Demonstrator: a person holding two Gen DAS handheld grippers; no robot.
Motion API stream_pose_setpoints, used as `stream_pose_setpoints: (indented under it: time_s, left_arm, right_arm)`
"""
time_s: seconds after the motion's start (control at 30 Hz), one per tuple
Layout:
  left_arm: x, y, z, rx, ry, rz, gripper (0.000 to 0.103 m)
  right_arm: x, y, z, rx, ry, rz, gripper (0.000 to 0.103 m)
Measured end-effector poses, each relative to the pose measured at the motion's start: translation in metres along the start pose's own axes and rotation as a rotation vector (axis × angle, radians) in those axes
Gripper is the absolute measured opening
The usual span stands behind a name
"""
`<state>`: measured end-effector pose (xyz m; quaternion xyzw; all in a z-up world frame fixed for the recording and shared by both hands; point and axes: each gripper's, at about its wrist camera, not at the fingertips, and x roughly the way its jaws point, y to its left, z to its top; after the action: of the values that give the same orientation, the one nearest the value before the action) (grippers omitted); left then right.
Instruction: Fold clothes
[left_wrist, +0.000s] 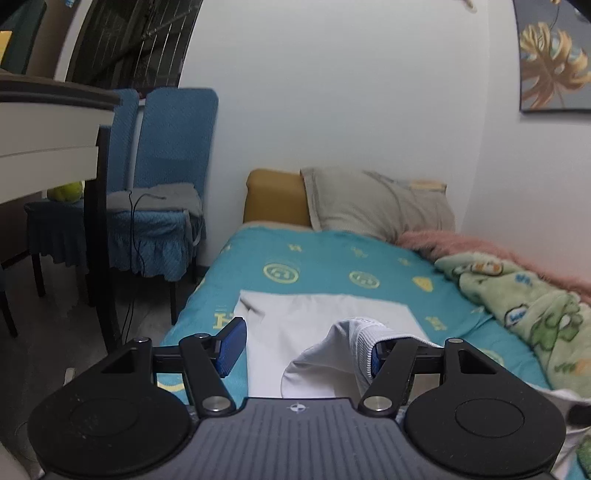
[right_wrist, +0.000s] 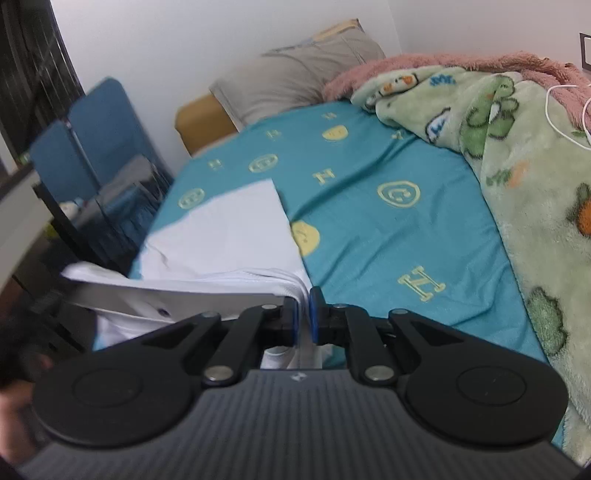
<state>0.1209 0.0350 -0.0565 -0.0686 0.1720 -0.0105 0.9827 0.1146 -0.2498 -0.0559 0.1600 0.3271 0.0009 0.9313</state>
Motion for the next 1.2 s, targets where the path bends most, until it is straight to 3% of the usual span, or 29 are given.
stream_pose_setpoints:
  time_s: [0.1,0.23,0.4,0.47,0.63,0.9,1.2]
  left_arm:
    - [-0.019,-0.003,0.007,0.017,-0.044,-0.015,0.065]
    - [-0.040,-0.004,0.012,0.013,-0.091,-0.024,0.065]
    - [-0.054,-0.002,0.016,-0.004,-0.122,-0.030,0.065]
    - [-0.057,-0.003,0.017,0.003,-0.128,-0.028,0.065]
    - [-0.056,-0.009,0.012,0.036,-0.114,-0.016,0.065]
    - [-0.054,-0.011,0.008,0.058,-0.107,0.015,0.068]
    - [-0.108,-0.014,0.051,-0.001,-0.266,0.013,0.074]
  right_arm:
    - [0.011,0.004,-0.005,-0.034,0.023,-0.054,0.022]
    - [0.028,0.005,-0.011,-0.049,0.080,-0.089,0.027]
    - [0.036,0.009,-0.016,-0.080,0.079,-0.127,0.060]
    - [0.040,0.009,-0.017,-0.084,0.084,-0.136,0.065]
    - [0.040,-0.002,-0.015,-0.009,0.075,-0.143,0.066]
    - [0.008,-0.024,0.000,0.166,-0.119,-0.130,0.066]
    - [-0.064,-0.009,0.026,0.159,-0.398,-0.077,0.066]
